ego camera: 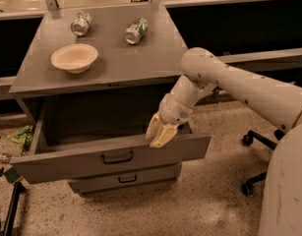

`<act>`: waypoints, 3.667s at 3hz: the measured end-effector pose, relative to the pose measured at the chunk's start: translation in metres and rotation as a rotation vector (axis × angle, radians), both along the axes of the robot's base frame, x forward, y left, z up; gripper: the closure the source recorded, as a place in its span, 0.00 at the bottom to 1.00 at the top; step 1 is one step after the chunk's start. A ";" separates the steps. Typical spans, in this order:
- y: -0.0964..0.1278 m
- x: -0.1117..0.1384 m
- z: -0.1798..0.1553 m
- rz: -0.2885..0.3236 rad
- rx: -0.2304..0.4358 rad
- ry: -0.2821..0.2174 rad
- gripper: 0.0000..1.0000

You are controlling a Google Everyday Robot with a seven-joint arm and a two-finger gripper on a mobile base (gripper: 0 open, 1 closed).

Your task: Open top drawer

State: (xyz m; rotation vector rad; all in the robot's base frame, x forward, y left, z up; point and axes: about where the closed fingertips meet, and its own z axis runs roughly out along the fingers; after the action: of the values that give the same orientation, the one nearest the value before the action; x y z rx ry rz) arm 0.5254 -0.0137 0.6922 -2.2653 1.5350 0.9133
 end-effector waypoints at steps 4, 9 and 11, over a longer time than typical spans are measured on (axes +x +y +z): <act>-0.011 0.088 0.037 -0.144 -0.098 -0.387 0.77; -0.028 -0.013 -0.041 -0.121 -0.151 -0.040 1.00; -0.021 0.004 -0.035 -0.141 -0.120 -0.048 1.00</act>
Offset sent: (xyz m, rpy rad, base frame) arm 0.0971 -0.0362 0.1104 -0.1232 -0.5246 -0.1561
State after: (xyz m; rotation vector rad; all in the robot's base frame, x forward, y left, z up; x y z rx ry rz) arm 0.5298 -0.0347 0.6575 -2.2070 1.7451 0.7418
